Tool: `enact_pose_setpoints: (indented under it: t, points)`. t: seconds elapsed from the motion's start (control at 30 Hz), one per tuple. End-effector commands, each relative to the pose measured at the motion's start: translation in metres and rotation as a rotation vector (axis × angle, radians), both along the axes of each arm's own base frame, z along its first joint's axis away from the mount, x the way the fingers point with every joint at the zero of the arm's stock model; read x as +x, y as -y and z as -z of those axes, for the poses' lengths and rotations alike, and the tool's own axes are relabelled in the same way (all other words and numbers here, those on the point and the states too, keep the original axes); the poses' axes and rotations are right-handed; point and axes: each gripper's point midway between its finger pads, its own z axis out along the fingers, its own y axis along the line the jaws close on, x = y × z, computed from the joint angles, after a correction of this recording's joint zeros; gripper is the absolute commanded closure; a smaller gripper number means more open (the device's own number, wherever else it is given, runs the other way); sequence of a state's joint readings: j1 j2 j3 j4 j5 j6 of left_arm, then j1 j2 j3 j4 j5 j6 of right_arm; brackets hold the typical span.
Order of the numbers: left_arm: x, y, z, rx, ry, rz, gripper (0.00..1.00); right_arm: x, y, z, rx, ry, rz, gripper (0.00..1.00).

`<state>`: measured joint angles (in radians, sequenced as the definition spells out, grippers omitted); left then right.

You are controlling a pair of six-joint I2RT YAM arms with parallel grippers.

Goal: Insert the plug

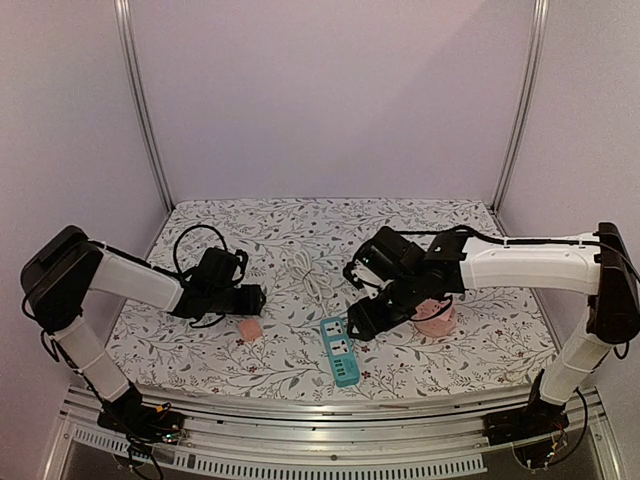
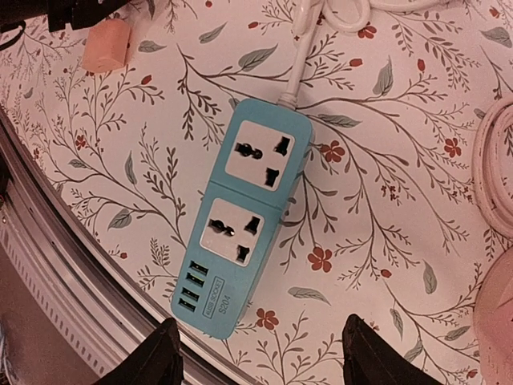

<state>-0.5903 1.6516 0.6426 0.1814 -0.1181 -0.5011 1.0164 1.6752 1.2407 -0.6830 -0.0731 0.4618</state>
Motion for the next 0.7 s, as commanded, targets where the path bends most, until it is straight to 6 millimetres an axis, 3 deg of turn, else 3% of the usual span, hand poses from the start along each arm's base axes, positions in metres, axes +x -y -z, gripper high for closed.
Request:
enact_pose_setpoints:
  t: [0.0,0.13,0.37,0.43,0.67]
  points:
    - [0.000,0.026,-0.001,-0.034,-0.015,0.022,0.34,-0.001,0.012,-0.008,-0.010,0.035,0.006,0.32]
    - [-0.001,0.051,-0.002,-0.089,-0.036,0.041,0.28,0.000,0.015,-0.012,-0.011,0.046,0.011,0.32]
    - [-0.001,0.086,-0.007,-0.158,-0.023,0.106,0.30,0.001,0.022,-0.014,-0.017,0.067,0.019,0.32]
    - [-0.002,0.081,-0.014,-0.131,0.014,0.094,0.30,0.005,0.025,-0.015,-0.031,0.092,0.032,0.32]
    - [0.009,0.018,-0.047,0.021,0.147,-0.034,0.30,0.031,0.026,-0.020,-0.042,0.258,0.057,0.28]
